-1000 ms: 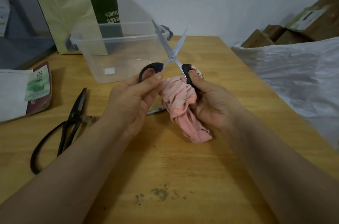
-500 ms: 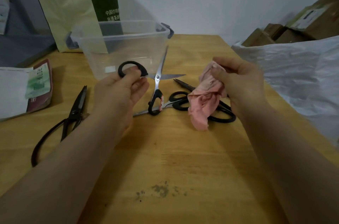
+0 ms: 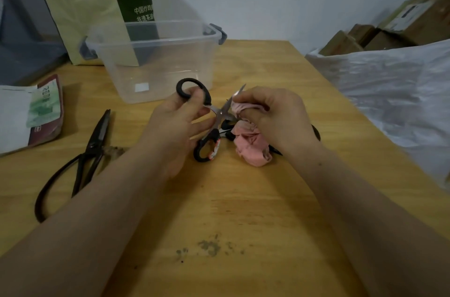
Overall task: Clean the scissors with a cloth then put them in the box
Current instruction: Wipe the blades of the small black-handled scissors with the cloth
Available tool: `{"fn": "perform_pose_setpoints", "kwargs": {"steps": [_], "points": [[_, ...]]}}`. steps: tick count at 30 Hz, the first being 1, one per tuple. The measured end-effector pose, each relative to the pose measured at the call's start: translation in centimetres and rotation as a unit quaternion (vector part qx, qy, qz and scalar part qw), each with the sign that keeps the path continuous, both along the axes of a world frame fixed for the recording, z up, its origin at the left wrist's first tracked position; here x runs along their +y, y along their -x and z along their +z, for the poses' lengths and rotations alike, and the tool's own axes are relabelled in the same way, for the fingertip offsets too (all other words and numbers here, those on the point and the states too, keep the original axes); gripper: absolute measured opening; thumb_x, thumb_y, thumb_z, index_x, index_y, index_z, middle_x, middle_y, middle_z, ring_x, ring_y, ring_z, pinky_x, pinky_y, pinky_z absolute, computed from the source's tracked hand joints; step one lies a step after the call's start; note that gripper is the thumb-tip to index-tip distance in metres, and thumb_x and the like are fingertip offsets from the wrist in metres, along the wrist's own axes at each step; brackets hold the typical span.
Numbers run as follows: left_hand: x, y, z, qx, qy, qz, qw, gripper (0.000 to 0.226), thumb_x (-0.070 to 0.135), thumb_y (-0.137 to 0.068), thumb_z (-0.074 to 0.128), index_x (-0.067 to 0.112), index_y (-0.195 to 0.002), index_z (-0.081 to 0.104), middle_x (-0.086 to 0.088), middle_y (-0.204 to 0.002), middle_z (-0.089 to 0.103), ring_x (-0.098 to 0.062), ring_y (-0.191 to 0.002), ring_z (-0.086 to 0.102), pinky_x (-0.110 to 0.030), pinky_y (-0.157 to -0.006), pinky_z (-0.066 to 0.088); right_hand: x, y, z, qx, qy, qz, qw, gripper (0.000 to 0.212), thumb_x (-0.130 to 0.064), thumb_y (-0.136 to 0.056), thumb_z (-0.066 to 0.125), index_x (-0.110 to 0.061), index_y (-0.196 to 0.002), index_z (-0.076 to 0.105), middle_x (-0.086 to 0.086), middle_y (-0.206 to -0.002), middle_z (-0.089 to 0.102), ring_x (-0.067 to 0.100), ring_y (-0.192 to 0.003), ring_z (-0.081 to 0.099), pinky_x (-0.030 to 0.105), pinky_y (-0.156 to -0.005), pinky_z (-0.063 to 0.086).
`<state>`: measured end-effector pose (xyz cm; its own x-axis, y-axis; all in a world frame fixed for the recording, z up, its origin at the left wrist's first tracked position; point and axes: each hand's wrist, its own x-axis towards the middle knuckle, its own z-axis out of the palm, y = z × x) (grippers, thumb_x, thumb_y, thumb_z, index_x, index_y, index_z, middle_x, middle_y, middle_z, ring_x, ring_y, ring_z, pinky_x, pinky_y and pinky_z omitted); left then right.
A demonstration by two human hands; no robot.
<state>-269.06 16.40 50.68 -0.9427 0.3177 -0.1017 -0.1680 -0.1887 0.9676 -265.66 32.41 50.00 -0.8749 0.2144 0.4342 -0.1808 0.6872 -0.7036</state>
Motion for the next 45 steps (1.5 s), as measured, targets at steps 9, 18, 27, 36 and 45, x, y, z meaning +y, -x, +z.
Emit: {"fn": "perform_pose_setpoints", "kwargs": {"steps": [9,18,27,36,45], "points": [[0.5,-0.6,-1.0,0.051,0.016,-0.004,0.999,0.055,-0.023,-0.076,0.058,0.023,-0.106,0.058,-0.009,-0.094,0.069,-0.023,-0.089,0.069,-0.038,-0.075,0.056,-0.6,0.3,-0.1,0.024,0.001,0.037,0.999,0.021,-0.016,-0.08,0.074,-0.016,-0.101,0.074,-0.012,-0.094,0.061,0.002,-0.093,0.058,0.021,-0.087,0.049],[1.0,-1.1,-1.4,0.035,0.006,0.004,0.999,0.046,-0.015,-0.078,0.061,0.017,-0.111,0.063,-0.003,-0.087,0.074,-0.015,-0.077,0.07,-0.025,-0.061,0.055,-0.8,0.3,-0.3,0.003,-0.063,0.061,0.996,0.018,-0.025,-0.081,0.073,-0.018,-0.098,0.076,-0.008,-0.112,0.053,-0.002,-0.097,0.046,0.004,-0.081,0.04],[1.2,-1.4,-1.4,0.047,0.066,0.045,0.996,0.024,-0.01,-0.079,0.063,0.012,-0.087,0.07,0.0,-0.071,0.073,-0.012,-0.069,0.068,-0.021,-0.061,0.054,-1.3,0.2,-0.2,-0.004,-0.042,0.082,0.996,0.011,-0.023,-0.077,0.077,-0.019,-0.087,0.077,-0.011,-0.094,0.061,0.009,-0.094,0.06,0.031,-0.086,0.051],[1.6,-1.5,-1.2,0.01,0.054,0.028,0.998,0.028,-0.014,-0.084,0.055,-0.001,-0.106,0.067,-0.014,-0.083,0.07,-0.005,-0.04,0.054,-0.017,-0.041,0.042,-1.6,0.5,-0.1,0.031,-0.142,0.016,0.989,0.008,-0.027,-0.082,0.071,-0.021,-0.085,0.075,-0.007,-0.094,0.067,0.017,-0.097,0.056,0.039,-0.084,0.047],[1.8,-1.9,-1.0,-0.008,0.034,0.03,0.999,0.026,-0.014,-0.083,0.056,-0.008,-0.108,0.062,-0.016,-0.084,0.068,-0.005,-0.042,0.058,-0.013,-0.037,0.038,0.0,0.8,0.1,0.014,-0.133,-0.086,0.987,0.01,-0.03,-0.089,0.064,-0.023,-0.09,0.071,-0.01,-0.1,0.062,0.012,-0.093,0.058,0.035,-0.078,0.049]]}}
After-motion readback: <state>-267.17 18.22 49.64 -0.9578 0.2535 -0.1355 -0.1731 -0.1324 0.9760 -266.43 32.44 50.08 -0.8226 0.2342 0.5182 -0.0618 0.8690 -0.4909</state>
